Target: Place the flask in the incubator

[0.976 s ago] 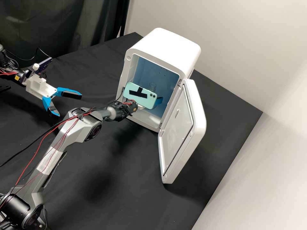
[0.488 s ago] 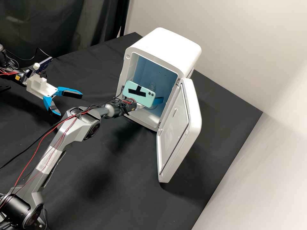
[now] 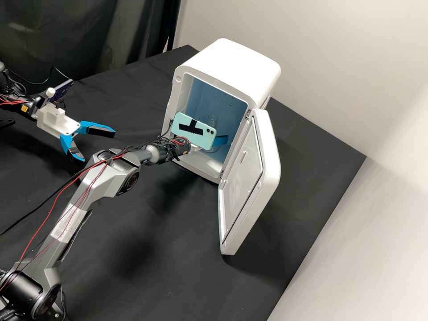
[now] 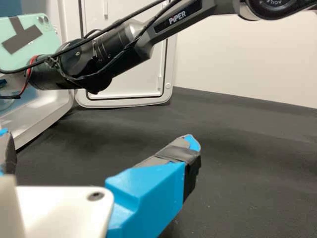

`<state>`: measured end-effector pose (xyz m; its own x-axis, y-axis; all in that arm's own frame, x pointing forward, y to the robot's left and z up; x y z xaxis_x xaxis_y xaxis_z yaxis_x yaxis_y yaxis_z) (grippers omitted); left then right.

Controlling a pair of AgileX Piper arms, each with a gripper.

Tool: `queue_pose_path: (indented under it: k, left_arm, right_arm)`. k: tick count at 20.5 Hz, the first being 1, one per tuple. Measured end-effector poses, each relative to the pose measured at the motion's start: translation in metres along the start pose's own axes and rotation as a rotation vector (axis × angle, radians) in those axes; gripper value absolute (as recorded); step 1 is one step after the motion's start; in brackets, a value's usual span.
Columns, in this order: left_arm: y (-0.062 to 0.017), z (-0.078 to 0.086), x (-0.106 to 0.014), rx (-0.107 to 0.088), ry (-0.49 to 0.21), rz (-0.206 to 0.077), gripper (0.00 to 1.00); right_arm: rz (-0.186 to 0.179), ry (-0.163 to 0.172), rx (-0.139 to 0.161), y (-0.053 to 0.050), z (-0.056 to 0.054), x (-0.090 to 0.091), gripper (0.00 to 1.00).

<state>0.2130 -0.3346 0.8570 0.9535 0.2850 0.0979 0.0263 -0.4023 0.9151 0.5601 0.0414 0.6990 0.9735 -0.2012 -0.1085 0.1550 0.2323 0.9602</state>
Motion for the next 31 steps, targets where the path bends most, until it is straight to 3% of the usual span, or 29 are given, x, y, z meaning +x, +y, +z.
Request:
queue_pose_path:
  k: [6,15,18,31]
  left_arm:
    - [-0.0001,0.0004,0.0001,0.000,-0.001,-0.001,1.00]
    - [-0.0001,0.0004,0.0001,0.000,-0.001,-0.001,1.00]
    - [-0.0001,0.0004,0.0001,0.000,-0.001,-0.001,1.00]
    - [-0.0001,0.0004,0.0001,0.000,-0.001,-0.001,1.00]
  right_arm:
    - [0.001,0.005,0.010,0.0001,-0.0005,0.0000,0.00]
    - [-0.036,0.092,0.149,-0.0034,-0.0025,0.0023,0.00]
    - [-0.054,0.114,0.180,-0.0036,-0.0029,0.0026,0.00]
    - [-0.062,0.114,0.190,-0.0061,-0.0017,0.0024,0.00]
